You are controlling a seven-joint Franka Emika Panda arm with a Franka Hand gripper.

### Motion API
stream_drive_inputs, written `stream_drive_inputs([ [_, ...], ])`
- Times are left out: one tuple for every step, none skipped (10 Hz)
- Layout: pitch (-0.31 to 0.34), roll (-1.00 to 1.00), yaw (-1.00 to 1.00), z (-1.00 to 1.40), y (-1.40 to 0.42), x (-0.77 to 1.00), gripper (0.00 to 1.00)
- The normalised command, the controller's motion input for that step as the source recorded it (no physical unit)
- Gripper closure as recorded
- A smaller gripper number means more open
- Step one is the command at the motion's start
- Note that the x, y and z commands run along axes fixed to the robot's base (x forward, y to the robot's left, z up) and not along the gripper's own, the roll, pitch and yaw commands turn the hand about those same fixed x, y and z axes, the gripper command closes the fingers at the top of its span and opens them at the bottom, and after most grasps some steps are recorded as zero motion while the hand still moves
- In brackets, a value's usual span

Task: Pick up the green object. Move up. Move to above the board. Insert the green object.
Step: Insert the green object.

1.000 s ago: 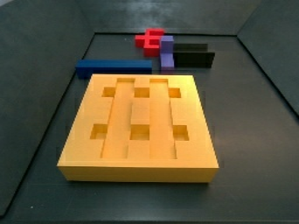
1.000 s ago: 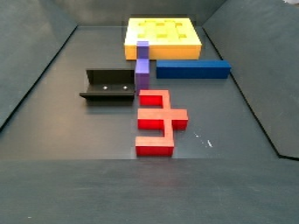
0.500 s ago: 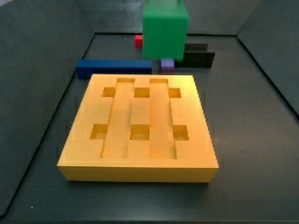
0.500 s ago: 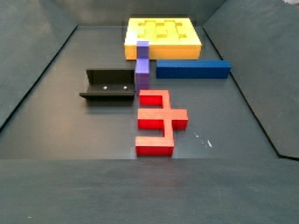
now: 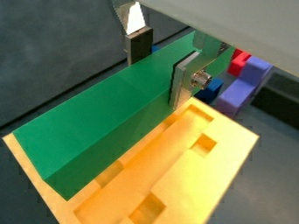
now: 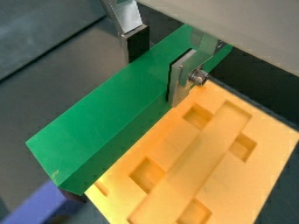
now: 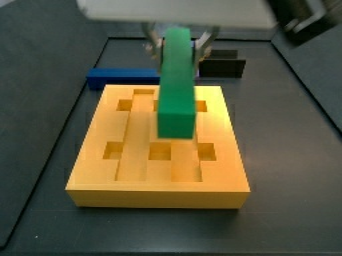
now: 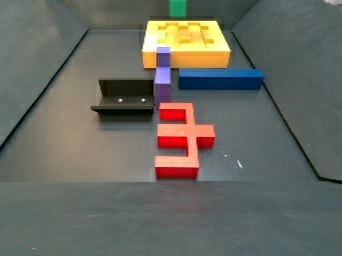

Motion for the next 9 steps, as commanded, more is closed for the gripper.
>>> stream_drive_inputs([
  [-0.270,0.11,-0.02,-0.69,0.00,-0.70,1.00],
  [-0.220,0.15,0.00,-0.63,0.00,-0.63,1.00],
  [-0.180,0.09,0.04,-0.50,-0.05,-0.49,1.00],
  [-0.091,0.20,0.02,-0.27,-0.24,-0.25,1.00],
  [-0.060,0.21,0.00,-0.27,-0.18,-0.13,1.00],
  [-0.016,0.06,0.00,-0.35,-0.09,-0.01,1.00],
  [-0.069,0.00,0.00,-0.29,0.00,-0.10,1.00],
  [-0.071,0.00,0.00,-0.31,0.00,-0.11,1.00],
  [-0.044,0.00,0.06,-0.28,0.00,0.00,1.00],
])
